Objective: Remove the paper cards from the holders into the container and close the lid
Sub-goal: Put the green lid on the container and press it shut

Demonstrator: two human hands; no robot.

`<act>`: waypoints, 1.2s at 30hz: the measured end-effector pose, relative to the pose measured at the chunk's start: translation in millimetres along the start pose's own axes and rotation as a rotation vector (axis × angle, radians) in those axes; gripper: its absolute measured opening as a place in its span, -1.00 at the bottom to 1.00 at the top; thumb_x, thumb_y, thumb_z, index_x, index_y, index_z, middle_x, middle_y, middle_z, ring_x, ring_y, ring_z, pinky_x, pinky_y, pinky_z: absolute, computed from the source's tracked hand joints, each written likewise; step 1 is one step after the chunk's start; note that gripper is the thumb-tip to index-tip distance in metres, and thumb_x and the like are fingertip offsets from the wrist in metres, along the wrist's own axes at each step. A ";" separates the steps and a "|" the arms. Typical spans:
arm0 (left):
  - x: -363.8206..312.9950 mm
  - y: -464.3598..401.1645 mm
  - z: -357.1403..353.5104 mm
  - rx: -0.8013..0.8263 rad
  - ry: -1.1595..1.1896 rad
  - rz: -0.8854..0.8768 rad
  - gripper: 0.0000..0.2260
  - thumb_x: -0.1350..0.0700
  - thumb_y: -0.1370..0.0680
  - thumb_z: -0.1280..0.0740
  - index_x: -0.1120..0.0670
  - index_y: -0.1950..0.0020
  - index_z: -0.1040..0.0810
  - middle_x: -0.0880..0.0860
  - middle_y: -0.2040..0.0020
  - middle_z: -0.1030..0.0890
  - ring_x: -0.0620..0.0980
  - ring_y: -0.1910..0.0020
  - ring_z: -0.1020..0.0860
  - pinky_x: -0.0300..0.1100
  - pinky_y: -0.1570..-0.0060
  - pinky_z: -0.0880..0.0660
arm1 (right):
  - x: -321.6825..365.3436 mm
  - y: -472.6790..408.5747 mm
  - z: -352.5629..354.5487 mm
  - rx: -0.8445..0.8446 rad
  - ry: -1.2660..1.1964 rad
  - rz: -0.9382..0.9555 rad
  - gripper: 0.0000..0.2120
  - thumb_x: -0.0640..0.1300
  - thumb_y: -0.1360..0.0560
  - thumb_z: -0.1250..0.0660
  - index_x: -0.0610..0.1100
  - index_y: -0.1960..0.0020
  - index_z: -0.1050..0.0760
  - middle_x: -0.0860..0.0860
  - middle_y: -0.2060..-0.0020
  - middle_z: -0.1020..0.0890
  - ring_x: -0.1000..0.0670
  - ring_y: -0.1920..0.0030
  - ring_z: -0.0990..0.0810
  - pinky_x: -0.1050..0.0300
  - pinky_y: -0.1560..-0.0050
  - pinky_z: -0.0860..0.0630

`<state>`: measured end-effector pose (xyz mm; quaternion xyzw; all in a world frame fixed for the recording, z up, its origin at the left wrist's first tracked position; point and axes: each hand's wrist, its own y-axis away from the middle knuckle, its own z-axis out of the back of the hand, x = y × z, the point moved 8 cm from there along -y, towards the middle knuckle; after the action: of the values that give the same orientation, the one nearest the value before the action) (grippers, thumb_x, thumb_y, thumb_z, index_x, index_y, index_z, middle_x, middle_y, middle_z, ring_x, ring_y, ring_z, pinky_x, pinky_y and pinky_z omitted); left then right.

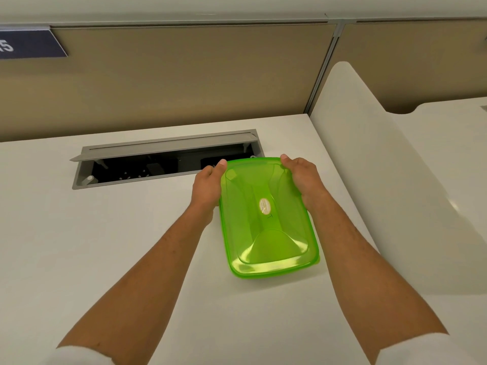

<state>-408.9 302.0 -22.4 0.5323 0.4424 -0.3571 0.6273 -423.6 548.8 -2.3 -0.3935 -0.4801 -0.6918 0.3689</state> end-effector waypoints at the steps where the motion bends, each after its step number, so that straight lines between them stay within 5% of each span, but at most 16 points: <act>1: 0.4 0.0 0.2 0.000 0.011 0.010 -0.71 -0.20 -0.55 -0.30 0.03 0.05 -0.44 0.08 0.12 -0.45 0.05 0.15 -0.42 -0.04 0.14 -0.37 | 0.2 0.1 -0.2 0.000 -0.009 0.010 -0.70 0.10 -0.51 -0.36 -0.14 0.16 -0.45 -0.06 0.24 -0.52 0.00 0.23 -0.47 0.15 0.22 -0.41; 10: 0.5 2.1 1.7 -0.068 0.070 -0.009 -0.68 -0.11 -0.56 -0.33 0.08 0.21 -0.36 0.09 0.18 -0.38 0.06 0.19 -0.33 -0.05 0.17 -0.30 | 1.3 -1.0 -1.5 0.000 -0.025 0.048 -0.63 0.07 -0.52 -0.37 -0.05 0.33 -0.31 0.01 0.40 -0.38 0.05 0.37 -0.33 0.16 0.34 -0.31; 18: -6.9 9.6 5.5 -0.116 -0.079 -0.066 -0.55 -0.16 -0.57 -0.30 0.02 0.37 -0.21 -0.07 0.42 -0.25 -0.11 0.42 -0.24 -0.20 0.39 -0.21 | 4.1 -0.5 5.5 -0.091 0.115 0.143 -0.65 0.19 -0.49 -0.34 -0.04 0.31 -0.45 0.10 0.39 -0.50 0.10 0.34 -0.43 0.16 0.29 -0.35; 22: -13.9 17.4 10.1 -0.130 -0.206 -0.047 -0.55 -0.24 -0.55 -0.27 0.09 0.30 -0.29 0.00 0.36 -0.35 -0.06 0.35 -0.34 -0.15 0.36 -0.33 | 8.6 11.0 11.1 -0.117 0.257 0.150 -0.56 0.31 -0.48 -0.28 -0.05 0.30 -0.45 0.07 0.33 -0.54 0.04 0.25 -0.50 0.13 0.25 -0.37; 25: -13.6 25.8 12.6 -0.059 -0.257 0.044 -0.42 -0.32 -0.55 -0.17 0.24 0.05 -0.50 0.15 0.14 -0.57 0.05 0.19 -0.54 -0.08 0.26 -0.56 | 7.5 28.5 23.2 -0.157 0.373 0.167 -0.51 0.35 -0.49 -0.20 -0.09 0.09 -0.52 0.02 0.13 -0.60 -0.02 0.07 -0.53 0.09 0.07 -0.42; 28: -8.3 46.3 17.8 -0.048 -0.304 0.070 -0.40 -0.38 -0.53 -0.11 0.17 -0.06 -0.51 0.15 -0.02 -0.61 0.03 0.14 -0.60 -0.20 0.42 -0.53 | -6.8 55.2 36.3 -0.182 0.428 0.149 -0.48 0.38 -0.49 -0.16 -0.07 -0.02 -0.50 0.00 0.06 -0.58 -0.05 0.02 -0.53 0.00 -0.03 -0.48; 32: 14.1 87.9 18.3 -0.112 -0.372 0.066 -0.43 -0.40 -0.51 -0.13 0.13 -0.02 -0.44 0.15 -0.01 -0.57 0.19 0.01 -0.58 0.10 0.03 -0.60 | -29.7 90.9 46.0 -0.212 0.496 0.134 -0.52 0.37 -0.50 -0.14 -0.04 0.02 -0.47 0.01 0.10 -0.56 -0.08 0.06 -0.50 0.04 0.09 -0.39; 36: 29.2 127.3 17.8 -0.189 -0.445 0.053 -0.44 -0.41 -0.51 -0.09 0.11 0.05 -0.37 0.11 0.11 -0.56 0.20 0.05 -0.56 0.13 -0.04 -0.53 | -42.4 112.2 50.9 -0.255 0.520 0.120 -0.54 0.36 -0.52 -0.12 -0.04 0.10 -0.44 0.05 0.21 -0.51 -0.08 0.11 -0.46 0.06 0.14 -0.32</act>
<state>-278.5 307.8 -4.1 0.3907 0.3108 -0.4060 0.7654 -296.5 573.1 13.1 -0.2740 -0.2547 -0.8010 0.4675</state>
